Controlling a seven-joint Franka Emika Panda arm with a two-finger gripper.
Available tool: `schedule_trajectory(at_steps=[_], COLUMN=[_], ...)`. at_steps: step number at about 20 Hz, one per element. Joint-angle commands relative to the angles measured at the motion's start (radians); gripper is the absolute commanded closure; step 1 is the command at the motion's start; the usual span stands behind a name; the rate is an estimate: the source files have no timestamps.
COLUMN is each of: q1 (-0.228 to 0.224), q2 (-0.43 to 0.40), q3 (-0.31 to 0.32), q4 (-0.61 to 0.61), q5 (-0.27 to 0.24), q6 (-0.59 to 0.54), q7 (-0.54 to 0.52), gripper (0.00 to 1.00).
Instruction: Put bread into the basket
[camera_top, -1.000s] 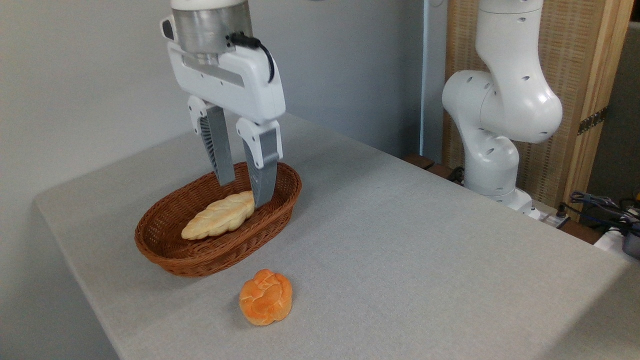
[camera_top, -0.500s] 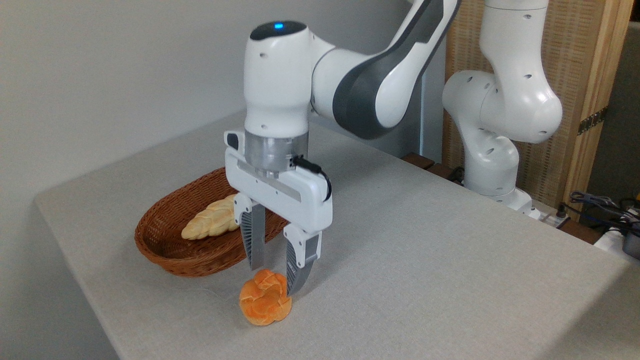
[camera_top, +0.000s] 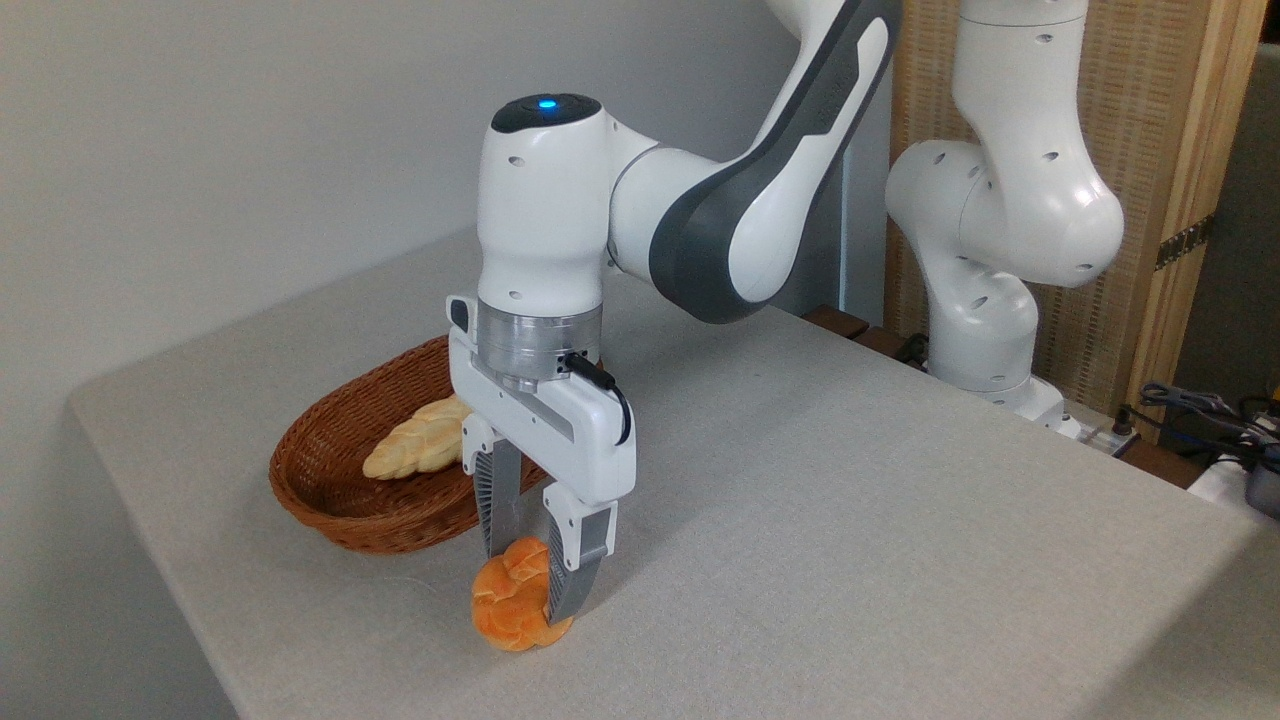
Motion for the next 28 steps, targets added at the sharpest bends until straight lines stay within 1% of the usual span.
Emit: schedule_trajectory(at_steps=[1,4,5,6,7,8,9,10,11,12,13,14,15,16,17,18,28], q1=[-0.014,-0.014,-0.014,-0.014,-0.014,-0.014,-0.014,-0.016,-0.023,-0.048,-0.074,-0.095,-0.129,-0.156,-0.167,-0.177,-0.181], q2=[-0.003,-0.011,-0.017,-0.041,-0.052,-0.052,-0.052,-0.052,-0.054,-0.075,-0.09,-0.09,-0.087,-0.081,-0.077,-0.075,-0.074], q3=[0.018,0.019,0.029,0.035,0.038,0.046,0.044,0.036,0.023,0.006,-0.009,-0.019,-0.02,-0.02,-0.02,-0.019,-0.011], q4=[0.001,0.01,0.016,0.034,0.085,0.167,0.23,0.298,0.324,0.326,0.325,0.325,0.325,0.323,0.323,0.323,0.325], q5=[-0.004,-0.006,-0.004,-0.004,-0.004,-0.006,-0.022,-0.059,-0.067,-0.075,-0.091,-0.093,-0.093,-0.091,-0.09,-0.088,-0.09], q6=[0.01,0.01,0.007,-0.018,-0.112,-0.251,-0.342,-0.448,-0.511,-0.539,-0.544,-0.544,-0.543,-0.53,-0.527,-0.521,-0.5], q7=[0.019,0.021,0.019,0.016,0.018,0.019,0.019,0.018,0.01,-0.002,-0.037,-0.071,-0.124,-0.148,-0.149,-0.148,-0.153], gripper=[0.71,0.71,0.71,0.7,0.66,0.63,0.63,0.63,0.62,0.59,0.59,0.55,0.49,0.2,0.0,0.0,0.0])
